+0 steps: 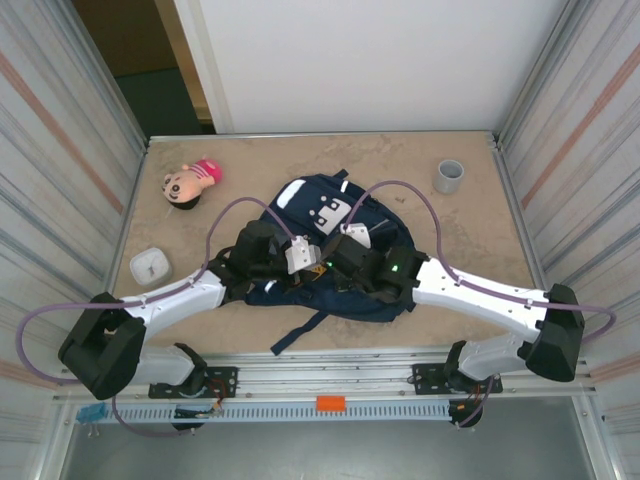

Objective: Pack the student bag

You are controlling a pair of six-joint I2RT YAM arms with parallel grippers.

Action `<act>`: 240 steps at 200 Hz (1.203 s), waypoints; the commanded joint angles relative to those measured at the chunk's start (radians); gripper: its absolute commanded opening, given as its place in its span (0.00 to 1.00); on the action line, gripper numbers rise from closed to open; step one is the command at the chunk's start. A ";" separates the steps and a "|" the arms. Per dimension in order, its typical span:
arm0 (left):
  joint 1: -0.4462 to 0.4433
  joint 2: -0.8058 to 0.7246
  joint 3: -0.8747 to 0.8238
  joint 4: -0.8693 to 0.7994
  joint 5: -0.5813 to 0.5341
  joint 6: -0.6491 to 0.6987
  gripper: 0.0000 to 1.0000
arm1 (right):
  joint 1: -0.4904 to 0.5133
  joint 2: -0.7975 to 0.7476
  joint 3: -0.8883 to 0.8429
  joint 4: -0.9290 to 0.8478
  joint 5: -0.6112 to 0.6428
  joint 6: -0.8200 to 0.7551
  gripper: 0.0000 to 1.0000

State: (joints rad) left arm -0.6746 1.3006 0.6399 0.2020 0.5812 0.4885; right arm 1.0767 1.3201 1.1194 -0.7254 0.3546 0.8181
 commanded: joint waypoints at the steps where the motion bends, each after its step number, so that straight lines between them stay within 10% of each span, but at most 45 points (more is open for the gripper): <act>1: -0.003 -0.011 0.026 -0.015 0.045 -0.006 0.00 | -0.058 -0.022 0.021 -0.030 -0.102 -0.048 0.00; 75: -0.003 0.001 0.033 -0.023 0.048 -0.008 0.00 | -0.173 -0.042 0.047 -0.041 -0.344 0.012 0.00; 101: -0.003 0.006 0.034 -0.021 0.049 -0.010 0.00 | -0.173 -0.033 0.061 -0.099 -0.297 0.019 0.00; 140: -0.003 0.008 0.034 -0.012 0.052 -0.018 0.00 | -0.073 -0.019 0.055 -0.108 -0.182 0.052 0.26; 240: -0.003 0.007 0.024 0.090 0.129 -0.173 0.00 | 0.060 -0.016 -0.072 0.042 0.107 0.273 0.38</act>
State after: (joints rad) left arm -0.6743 1.3132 0.6479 0.1917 0.6041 0.4084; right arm 1.1328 1.3067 1.0851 -0.7380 0.3569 1.0145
